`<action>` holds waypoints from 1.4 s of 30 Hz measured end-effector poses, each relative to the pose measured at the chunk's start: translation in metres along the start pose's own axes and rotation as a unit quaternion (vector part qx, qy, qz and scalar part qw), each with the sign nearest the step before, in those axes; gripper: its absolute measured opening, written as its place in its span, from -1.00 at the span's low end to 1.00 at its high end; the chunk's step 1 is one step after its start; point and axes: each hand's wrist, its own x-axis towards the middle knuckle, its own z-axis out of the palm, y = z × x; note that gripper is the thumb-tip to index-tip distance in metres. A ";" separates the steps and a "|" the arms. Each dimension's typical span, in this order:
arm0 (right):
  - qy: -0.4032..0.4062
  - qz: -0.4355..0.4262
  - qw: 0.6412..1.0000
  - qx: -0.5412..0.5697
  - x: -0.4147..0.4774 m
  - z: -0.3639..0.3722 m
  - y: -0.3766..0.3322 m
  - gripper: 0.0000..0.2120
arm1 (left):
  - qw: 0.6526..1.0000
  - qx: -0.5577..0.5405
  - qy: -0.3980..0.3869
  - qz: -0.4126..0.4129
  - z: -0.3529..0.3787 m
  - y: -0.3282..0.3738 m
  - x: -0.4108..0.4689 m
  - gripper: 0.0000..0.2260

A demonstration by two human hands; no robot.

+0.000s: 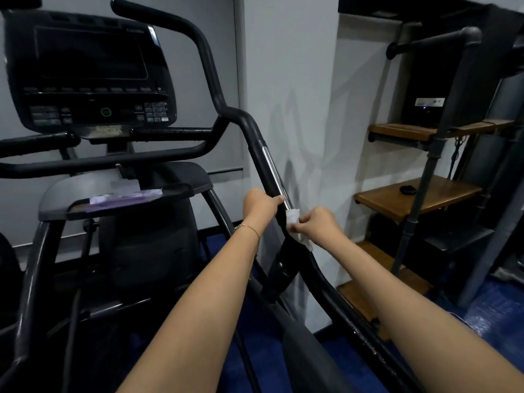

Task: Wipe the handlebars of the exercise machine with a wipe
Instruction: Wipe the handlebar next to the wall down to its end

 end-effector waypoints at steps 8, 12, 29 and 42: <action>0.044 -0.028 0.967 -0.248 -0.025 0.023 0.013 -0.81 | 1.000 -0.015 -0.020 0.003 -0.002 -0.002 0.013 -0.70; 0.077 -0.181 0.961 -0.196 -0.029 0.011 0.024 -0.70 | 0.998 -0.055 -0.033 -0.005 -0.006 -0.001 0.014 -0.68; -0.058 -0.488 0.798 -0.349 -0.024 -0.009 0.045 -0.53 | 1.000 -0.022 -0.021 0.008 -0.002 -0.005 0.014 -0.72; -0.083 -0.434 0.861 -0.253 -0.009 -0.016 0.045 -0.83 | 1.000 -0.007 -0.005 -0.002 -0.002 -0.002 0.013 -0.71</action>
